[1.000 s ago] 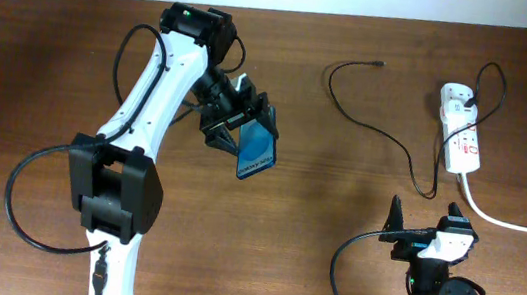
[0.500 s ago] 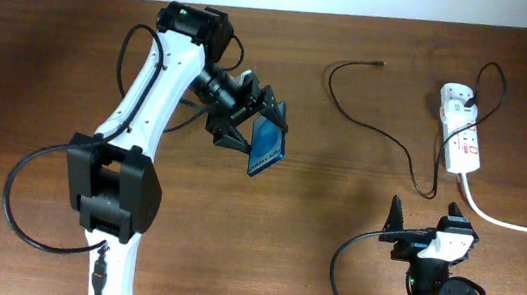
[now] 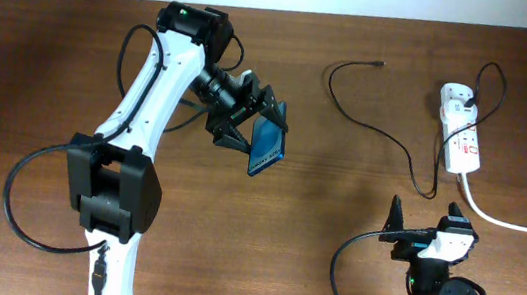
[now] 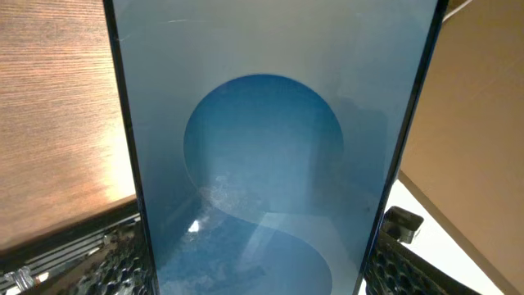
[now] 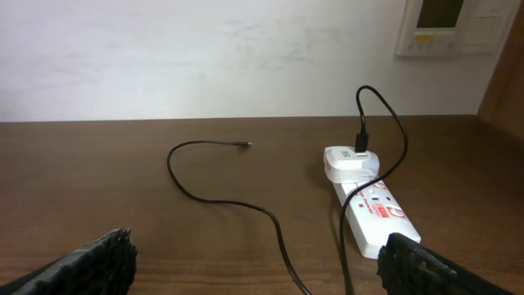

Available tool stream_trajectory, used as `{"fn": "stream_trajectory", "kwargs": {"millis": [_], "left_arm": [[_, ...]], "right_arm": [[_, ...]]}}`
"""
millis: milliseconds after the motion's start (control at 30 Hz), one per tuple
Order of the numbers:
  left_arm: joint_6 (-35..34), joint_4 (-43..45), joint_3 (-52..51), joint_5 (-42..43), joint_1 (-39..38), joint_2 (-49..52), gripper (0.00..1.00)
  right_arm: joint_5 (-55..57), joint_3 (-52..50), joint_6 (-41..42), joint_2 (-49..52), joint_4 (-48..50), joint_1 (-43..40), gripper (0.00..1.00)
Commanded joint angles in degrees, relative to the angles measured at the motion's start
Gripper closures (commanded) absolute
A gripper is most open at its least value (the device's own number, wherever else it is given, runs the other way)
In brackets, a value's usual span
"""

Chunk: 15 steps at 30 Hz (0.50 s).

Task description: Plug charger to phone and switch on socket

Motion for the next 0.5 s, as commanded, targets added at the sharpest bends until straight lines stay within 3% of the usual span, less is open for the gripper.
{"fn": "stream_trajectory", "kwargs": {"millis": [0, 67, 133, 167, 333, 467], "left_arm": [[1.79, -0.28, 1.40, 1.95, 0.35, -0.09, 0.42], [1.79, -0.26, 1.40, 1.97, 0.35, -0.09, 0.41], [1.79, -0.28, 1.40, 1.97, 0.35, -0.11, 0.42], [1.79, -0.28, 1.40, 1.97, 0.35, -0.09, 0.41], [1.81, -0.26, 1.40, 1.95, 0.35, -0.09, 0.41], [1.77, -0.07, 1.40, 1.97, 0.35, -0.09, 0.41]], "right_arm": [[-5.66, -0.52, 5.29, -0.37, 0.59, -0.02, 0.02], [-12.90, -0.52, 17.94, -0.37, 0.66, -0.02, 0.02], [-27.52, -0.52, 44.61, -0.37, 1.44, -0.02, 0.02], [-30.62, -0.52, 47.56, -0.37, 1.44, -0.02, 0.02], [-30.53, -0.52, 47.41, -0.37, 2.01, -0.02, 0.02], [-30.51, -0.46, 42.75, 1.18, 1.40, -0.02, 0.02]]}}
